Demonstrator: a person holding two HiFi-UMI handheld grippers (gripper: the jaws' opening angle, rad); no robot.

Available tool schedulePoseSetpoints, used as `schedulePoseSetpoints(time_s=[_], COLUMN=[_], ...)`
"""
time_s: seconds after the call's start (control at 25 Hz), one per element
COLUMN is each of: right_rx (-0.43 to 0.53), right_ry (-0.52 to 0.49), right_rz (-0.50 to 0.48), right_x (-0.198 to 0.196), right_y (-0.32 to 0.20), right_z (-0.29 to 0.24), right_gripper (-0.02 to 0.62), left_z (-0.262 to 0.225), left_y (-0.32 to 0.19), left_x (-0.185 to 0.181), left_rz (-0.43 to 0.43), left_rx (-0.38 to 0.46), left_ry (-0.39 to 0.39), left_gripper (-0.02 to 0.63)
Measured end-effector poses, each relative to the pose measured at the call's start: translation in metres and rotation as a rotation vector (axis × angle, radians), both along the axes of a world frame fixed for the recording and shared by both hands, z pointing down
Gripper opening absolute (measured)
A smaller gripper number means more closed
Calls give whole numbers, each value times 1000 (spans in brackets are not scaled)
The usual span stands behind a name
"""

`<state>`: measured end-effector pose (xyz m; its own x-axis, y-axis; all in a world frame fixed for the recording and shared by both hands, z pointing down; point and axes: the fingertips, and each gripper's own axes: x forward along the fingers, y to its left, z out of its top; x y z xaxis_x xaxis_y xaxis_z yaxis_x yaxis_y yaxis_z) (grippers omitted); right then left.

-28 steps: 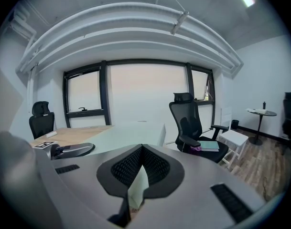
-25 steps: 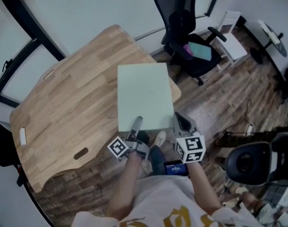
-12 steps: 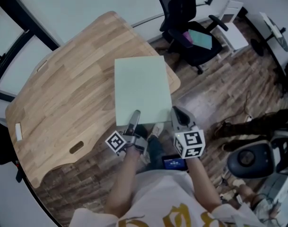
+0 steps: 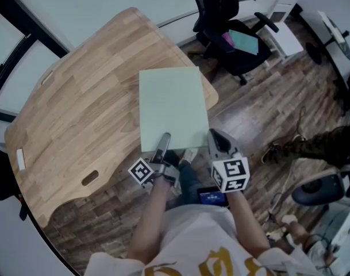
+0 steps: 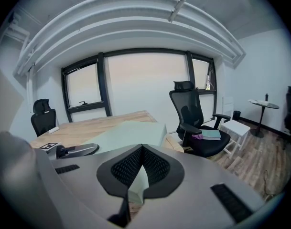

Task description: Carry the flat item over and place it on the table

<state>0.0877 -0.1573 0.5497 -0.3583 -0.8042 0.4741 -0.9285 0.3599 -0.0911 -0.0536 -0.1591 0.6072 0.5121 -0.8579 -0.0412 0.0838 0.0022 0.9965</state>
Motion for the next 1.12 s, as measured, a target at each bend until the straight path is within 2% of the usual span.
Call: schedulePoseSetpoints(time_s=[1.12], right_rx=[-48], right_ry=[-9], right_rz=[-14], right_x=[11], right_y=[1], right_z=[22], right_gripper=[-2], left_z=[21], left_y=[0], left_x=[11], left_rz=[-59], left_rx=[-29], left_ry=[38], left_gripper=[290])
